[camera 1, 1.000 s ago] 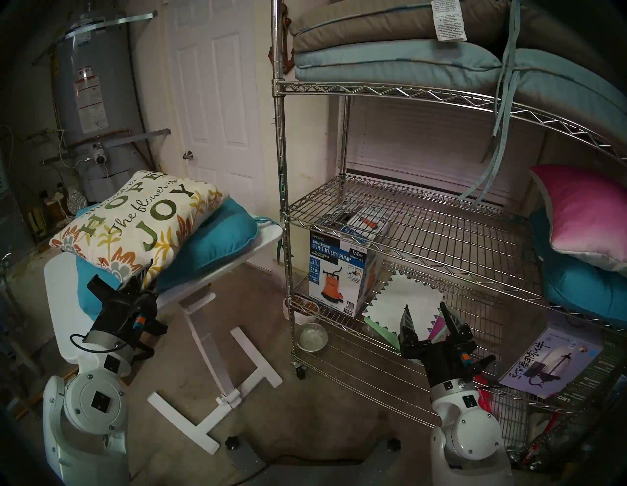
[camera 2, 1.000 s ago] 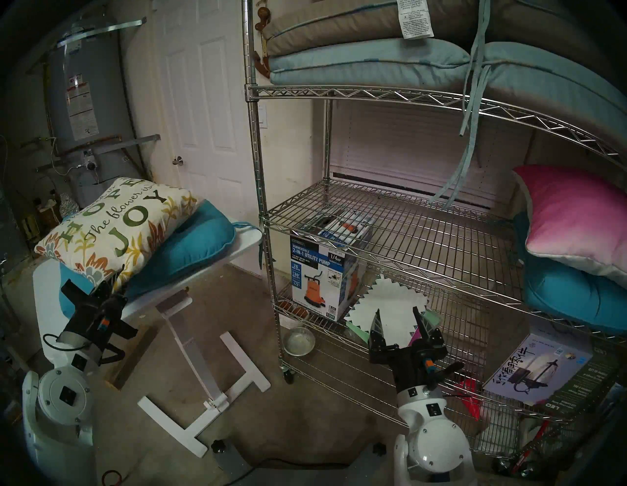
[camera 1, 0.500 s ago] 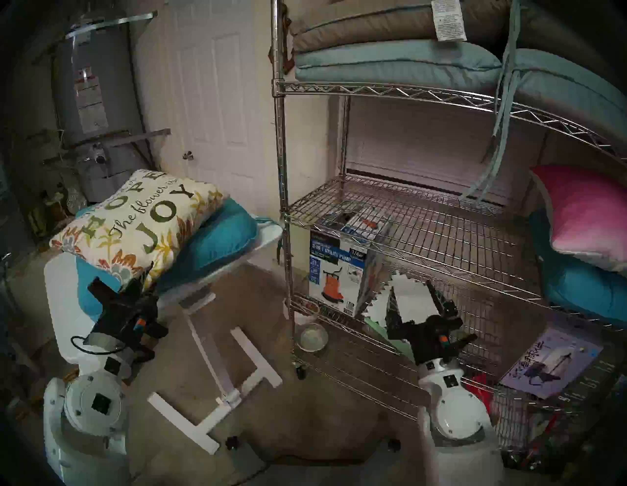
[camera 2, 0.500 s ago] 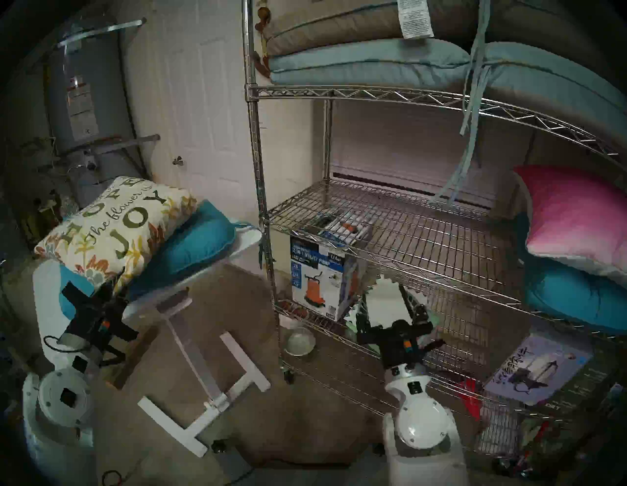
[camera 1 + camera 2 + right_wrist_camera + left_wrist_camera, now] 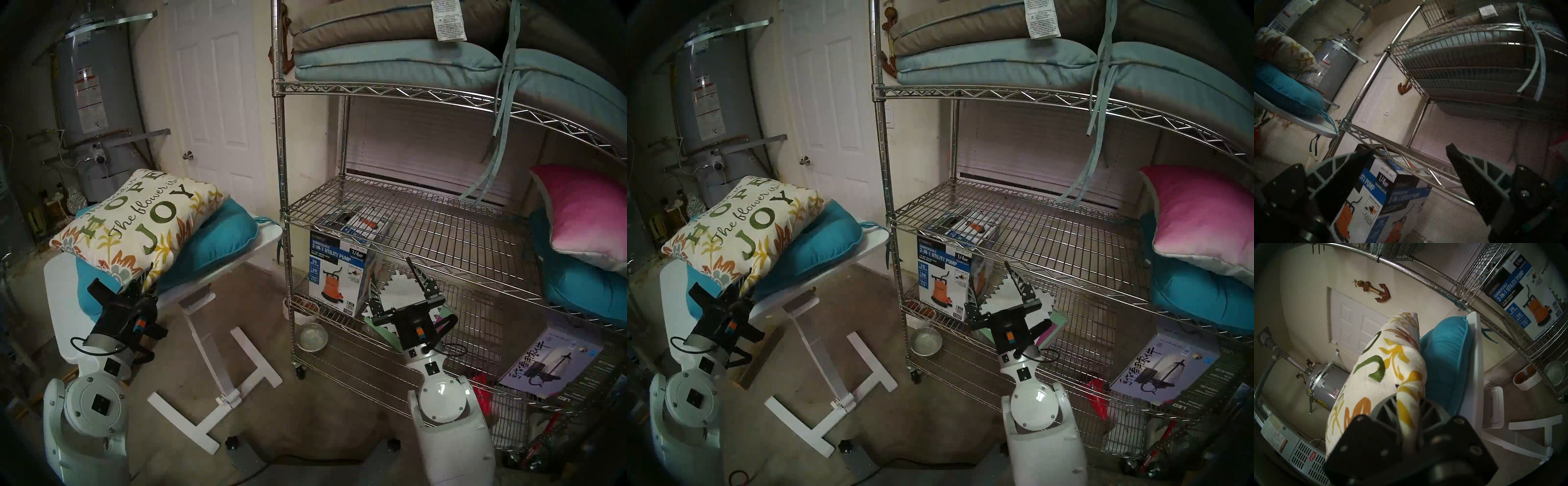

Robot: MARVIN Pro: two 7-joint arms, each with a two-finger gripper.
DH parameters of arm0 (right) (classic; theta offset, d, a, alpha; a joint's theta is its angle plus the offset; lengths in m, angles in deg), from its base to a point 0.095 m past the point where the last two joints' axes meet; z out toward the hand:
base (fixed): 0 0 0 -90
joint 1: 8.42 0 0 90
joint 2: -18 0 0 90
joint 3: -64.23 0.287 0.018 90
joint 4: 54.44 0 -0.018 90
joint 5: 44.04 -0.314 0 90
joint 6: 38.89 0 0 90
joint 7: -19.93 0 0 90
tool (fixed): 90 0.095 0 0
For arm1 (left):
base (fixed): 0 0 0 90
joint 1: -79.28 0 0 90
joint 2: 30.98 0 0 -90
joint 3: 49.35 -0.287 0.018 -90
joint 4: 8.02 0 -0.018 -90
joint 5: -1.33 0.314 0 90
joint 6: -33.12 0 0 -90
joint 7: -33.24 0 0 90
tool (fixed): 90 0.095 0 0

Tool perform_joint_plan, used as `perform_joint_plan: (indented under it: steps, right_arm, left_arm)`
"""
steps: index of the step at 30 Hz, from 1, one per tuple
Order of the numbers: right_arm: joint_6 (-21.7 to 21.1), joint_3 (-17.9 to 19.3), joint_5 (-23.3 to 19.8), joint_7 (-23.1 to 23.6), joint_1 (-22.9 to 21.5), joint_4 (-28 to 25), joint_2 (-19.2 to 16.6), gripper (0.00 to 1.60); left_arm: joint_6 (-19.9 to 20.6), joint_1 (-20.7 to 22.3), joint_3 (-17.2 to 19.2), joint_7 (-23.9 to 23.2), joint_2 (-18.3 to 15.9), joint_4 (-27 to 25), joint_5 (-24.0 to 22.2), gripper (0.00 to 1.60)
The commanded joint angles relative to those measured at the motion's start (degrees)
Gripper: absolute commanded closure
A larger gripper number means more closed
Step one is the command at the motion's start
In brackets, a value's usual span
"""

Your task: Put cushion on the shelf

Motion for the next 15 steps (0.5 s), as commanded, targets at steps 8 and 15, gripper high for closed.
perform_joint_plan:
  steps: [8, 15]
  right_arm:
    - [10.20, -2.91, 8.97, -3.64, -10.43, 3.18, -0.95, 0.00]
    - [16.09, -4.55, 14.10, -5.39, -13.56, 5.02, -1.54, 0.00]
  left_arm:
    - [-0.36, -1.24, 0.76, 0.27, 0.47, -1.19, -0.18, 1.60]
    - [-0.77, -1.86, 0.94, 0.43, 0.82, -1.57, -0.37, 1.60]
